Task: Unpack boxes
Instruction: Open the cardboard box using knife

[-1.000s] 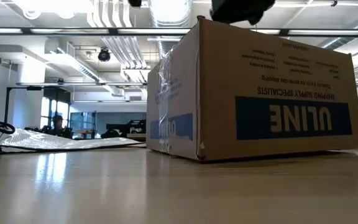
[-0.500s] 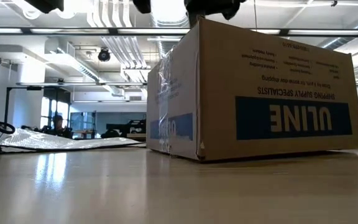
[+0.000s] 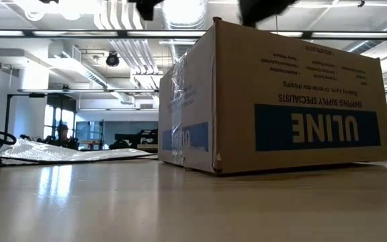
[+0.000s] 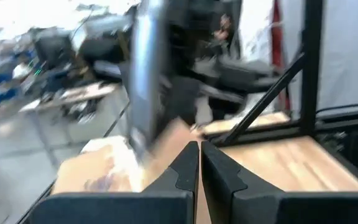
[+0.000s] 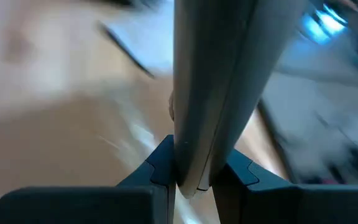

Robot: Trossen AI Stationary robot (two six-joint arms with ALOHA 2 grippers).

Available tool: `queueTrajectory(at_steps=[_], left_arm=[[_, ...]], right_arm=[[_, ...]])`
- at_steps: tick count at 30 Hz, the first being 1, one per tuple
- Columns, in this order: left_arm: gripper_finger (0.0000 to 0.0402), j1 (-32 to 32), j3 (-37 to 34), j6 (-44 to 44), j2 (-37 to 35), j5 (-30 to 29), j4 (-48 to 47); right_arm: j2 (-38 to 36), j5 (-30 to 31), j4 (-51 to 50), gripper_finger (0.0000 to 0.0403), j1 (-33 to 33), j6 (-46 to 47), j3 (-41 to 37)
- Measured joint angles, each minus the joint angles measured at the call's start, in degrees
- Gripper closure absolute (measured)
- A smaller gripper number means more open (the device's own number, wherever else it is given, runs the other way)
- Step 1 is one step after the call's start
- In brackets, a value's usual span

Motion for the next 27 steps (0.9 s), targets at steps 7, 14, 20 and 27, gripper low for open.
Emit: queueTrajectory(at_steps=[7,14,20,27], left_arm=[[0.0400,-0.3,-0.1,-11.1,-0.5,-10.4,-20.2],[0.0400,0.0,-1.2,-19.5,-0.3,-13.0,-31.2],[0.0401,0.4,-4.6,-22.6,1.3,-12.8,-29.2],[0.0401,2.8,-10.4,-19.9,2.8,-12.8,-14.5]], right_arm=[[-9.1,6.1,-22.0,0.0352,-13.5,14.1,-1.4],[-13.6,-1.1,-19.3,0.0352,-27.7,17.0,-10.4],[-14.0,-6.0,-19.1,0.0352,-32.0,21.1,-14.7],[-13.5,-9.8,-18.9,0.0352,-25.7,28.0,-16.0]])
